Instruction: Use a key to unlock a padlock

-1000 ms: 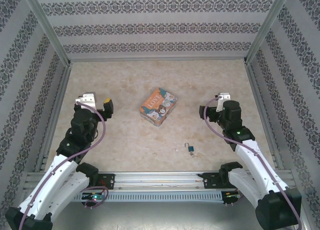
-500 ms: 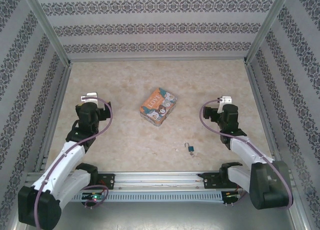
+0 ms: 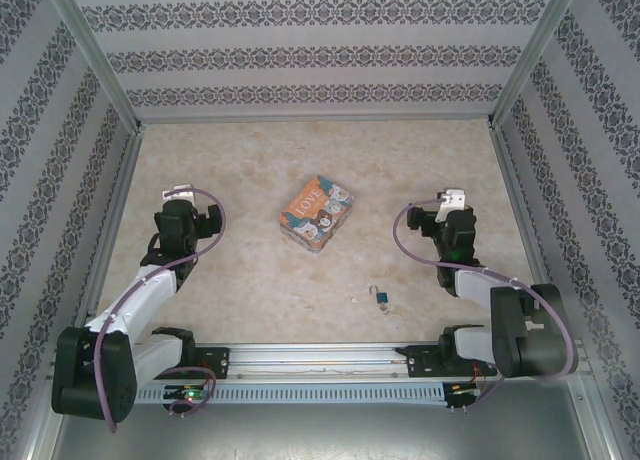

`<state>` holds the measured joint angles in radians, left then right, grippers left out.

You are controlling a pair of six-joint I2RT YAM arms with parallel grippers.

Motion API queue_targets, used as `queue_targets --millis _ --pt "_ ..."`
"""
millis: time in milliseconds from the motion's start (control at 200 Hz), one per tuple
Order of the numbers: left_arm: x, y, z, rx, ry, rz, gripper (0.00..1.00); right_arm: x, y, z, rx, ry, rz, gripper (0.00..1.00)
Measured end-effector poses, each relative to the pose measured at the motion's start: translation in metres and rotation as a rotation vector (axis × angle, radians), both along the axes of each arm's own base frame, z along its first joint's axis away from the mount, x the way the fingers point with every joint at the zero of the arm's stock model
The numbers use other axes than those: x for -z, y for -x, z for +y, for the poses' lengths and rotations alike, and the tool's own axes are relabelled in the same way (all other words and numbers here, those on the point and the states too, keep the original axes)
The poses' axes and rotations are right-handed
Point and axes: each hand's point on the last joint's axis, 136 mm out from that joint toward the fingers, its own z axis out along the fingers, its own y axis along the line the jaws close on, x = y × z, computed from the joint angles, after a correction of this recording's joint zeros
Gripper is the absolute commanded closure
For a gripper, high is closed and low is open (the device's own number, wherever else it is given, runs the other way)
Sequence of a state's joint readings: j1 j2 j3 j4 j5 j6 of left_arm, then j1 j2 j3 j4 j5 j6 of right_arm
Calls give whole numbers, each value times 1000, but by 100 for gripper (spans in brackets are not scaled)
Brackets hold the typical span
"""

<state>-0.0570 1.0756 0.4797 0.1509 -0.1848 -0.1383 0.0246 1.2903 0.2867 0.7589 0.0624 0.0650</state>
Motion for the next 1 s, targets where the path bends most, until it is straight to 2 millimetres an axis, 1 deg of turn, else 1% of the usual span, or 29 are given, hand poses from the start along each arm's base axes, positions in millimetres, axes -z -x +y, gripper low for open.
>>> queue_targets --millis 75,135,270,425,465,555,630,889,999 --pt "5 -1 2 -2 4 5 1 2 -4 -5 11 4 -10 1" --pt "9 -2 3 -2 11 13 1 7 -6 -7 15 3 -6 2" --pt "16 -6 6 -1 23 14 1 22 -11 -5 -3 -4 19 2" --pt "22 -13 3 23 40 8 1 32 -19 -1 -27 -9 35 1" --pt "24 -16 1 34 47 4 1 31 -21 -1 -30 -9 37 1" --pt "26 -21 -2 56 59 -10 1 21 -28 0 -33 -8 7 2" --pt "30 -27 -5 72 67 -20 1 16 -31 0 -35 -9 -6 2" --pt "44 -40 -16 137 82 -32 1 16 -31 0 -35 -9 -6 2" --pt "45 -43 -18 156 73 -42 1 16 -31 0 -35 -9 -6 1"
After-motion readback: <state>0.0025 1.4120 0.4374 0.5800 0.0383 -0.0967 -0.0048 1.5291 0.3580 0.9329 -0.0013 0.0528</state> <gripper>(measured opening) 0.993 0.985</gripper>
